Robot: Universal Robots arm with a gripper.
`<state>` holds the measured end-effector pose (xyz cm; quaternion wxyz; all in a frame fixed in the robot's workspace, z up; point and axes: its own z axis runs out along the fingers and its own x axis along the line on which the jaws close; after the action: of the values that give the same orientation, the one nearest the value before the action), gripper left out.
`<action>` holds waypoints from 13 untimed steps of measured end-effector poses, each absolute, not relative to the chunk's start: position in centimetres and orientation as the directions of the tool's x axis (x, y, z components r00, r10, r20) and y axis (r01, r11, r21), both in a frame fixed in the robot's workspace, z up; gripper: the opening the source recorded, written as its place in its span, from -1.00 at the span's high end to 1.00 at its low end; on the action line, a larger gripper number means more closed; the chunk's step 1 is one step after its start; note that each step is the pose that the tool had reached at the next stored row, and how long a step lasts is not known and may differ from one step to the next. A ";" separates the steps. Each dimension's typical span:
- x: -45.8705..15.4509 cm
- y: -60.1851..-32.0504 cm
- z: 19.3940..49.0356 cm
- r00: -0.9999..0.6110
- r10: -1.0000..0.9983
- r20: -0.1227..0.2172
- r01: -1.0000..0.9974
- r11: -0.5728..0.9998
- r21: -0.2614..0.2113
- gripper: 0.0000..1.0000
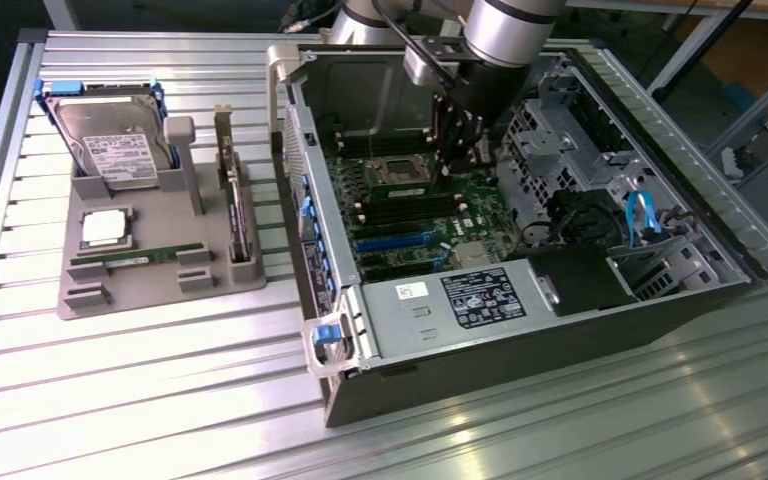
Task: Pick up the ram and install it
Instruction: 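Insert the ram into the slot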
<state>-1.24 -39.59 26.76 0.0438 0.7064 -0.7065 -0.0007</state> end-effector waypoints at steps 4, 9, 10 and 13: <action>-1.2 -39.6 26.5 0.002 -0.998 0.062 -0.998 0.002 0.063 0.76; -1.1 -39.6 26.5 0.002 -0.998 0.061 -0.998 0.002 0.063 0.76; -1.1 -39.6 26.5 0.002 -0.998 0.061 -0.998 0.002 0.063 0.76; -0.8 -39.6 26.5 0.002 -0.998 0.061 -0.998 0.002 0.063 0.76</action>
<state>-0.82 -39.60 26.49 0.0439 0.7064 -0.7065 -0.0005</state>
